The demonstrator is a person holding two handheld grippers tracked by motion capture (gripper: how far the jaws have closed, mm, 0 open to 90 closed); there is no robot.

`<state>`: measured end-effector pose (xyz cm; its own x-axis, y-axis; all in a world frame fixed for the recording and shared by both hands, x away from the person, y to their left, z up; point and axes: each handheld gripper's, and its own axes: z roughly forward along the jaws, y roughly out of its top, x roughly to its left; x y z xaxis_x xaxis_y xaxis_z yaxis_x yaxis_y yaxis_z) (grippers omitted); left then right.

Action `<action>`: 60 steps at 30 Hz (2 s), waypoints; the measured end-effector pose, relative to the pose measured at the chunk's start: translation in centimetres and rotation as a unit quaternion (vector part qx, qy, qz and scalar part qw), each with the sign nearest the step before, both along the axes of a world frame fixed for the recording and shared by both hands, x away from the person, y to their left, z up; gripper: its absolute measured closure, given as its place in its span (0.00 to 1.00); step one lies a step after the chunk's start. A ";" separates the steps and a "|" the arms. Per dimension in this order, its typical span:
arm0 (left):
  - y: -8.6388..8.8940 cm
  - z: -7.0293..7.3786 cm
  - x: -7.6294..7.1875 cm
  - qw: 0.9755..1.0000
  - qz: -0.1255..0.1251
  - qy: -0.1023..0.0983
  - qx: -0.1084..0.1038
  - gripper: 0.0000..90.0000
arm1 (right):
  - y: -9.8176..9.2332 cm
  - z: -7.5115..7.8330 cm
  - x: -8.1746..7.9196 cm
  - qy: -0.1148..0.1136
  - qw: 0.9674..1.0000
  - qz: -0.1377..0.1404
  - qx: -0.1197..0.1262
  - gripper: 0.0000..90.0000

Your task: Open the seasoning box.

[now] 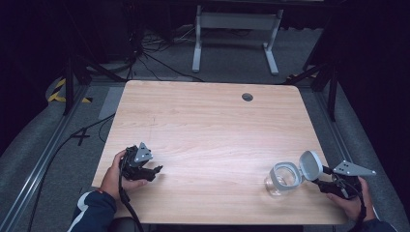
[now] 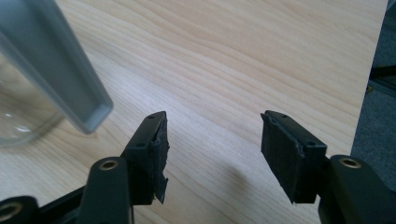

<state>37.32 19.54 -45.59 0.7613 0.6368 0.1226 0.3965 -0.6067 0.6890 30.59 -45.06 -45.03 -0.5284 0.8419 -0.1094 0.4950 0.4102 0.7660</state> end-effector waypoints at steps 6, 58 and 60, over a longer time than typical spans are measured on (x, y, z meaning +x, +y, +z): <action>0.6 -1.2 0.1 0.999 -0.003 0.025 -0.021 0.30 | -0.5 -0.8 0.7 0.013 1.000 -0.008 0.018 0.41; 1.2 -2.5 -0.9 0.997 0.021 0.041 -0.062 0.19 | 0.0 -1.6 2.0 0.037 0.999 -0.011 0.023 0.25; 1.2 -2.5 -0.9 0.997 0.021 0.041 -0.062 0.19 | 0.0 -1.6 2.0 0.037 0.999 -0.013 0.023 0.24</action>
<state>36.43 20.75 -48.10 0.7372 0.6754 -0.0200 0.4779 -0.5002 0.7221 32.57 -45.04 -46.58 -0.5120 0.8584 -0.0313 0.5614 0.3620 0.7442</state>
